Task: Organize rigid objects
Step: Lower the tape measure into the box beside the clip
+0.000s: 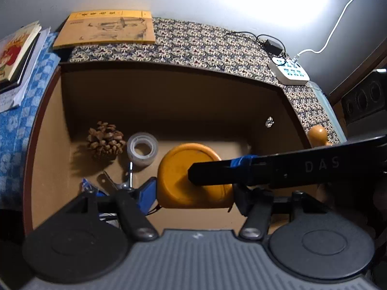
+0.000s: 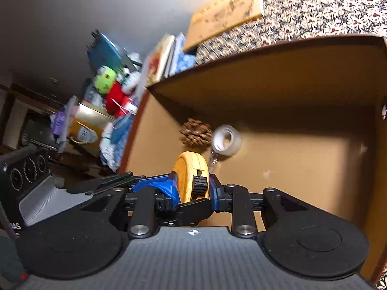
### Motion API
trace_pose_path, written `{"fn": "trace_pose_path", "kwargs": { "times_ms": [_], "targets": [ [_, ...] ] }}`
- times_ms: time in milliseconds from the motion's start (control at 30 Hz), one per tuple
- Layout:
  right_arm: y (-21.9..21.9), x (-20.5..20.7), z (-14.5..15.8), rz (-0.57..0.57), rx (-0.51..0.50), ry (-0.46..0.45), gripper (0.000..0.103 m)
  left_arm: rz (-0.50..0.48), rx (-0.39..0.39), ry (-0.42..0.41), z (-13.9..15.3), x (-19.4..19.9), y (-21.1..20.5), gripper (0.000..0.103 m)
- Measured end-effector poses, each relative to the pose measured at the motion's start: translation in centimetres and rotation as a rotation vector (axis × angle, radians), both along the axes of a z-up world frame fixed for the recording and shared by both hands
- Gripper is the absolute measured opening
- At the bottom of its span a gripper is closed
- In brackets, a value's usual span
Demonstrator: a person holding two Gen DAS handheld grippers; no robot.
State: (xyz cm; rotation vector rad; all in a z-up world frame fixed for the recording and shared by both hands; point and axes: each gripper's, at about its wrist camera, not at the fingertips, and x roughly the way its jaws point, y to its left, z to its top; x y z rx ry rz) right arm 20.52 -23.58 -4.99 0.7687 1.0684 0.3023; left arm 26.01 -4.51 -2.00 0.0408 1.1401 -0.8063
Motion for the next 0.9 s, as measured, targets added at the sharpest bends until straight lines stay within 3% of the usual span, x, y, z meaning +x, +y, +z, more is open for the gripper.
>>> {"fn": "trace_pose_path", "kwargs": {
  "times_ms": [367,733,900],
  "targets": [
    [0.9,1.1,-2.5,0.006,-0.011,0.099,0.01,0.005,0.052,0.114,-3.1,1.8,0.5,0.062],
    [1.6,1.4,-2.7,0.019,-0.107,0.122,0.011,-0.006,0.126,0.107,-3.7,1.6,-0.8,0.063],
    [1.3,1.4,-3.0,0.002,-0.111,0.123,0.012,0.005,0.123,0.111,-3.9,1.7,-0.8,0.063]
  ]
}}
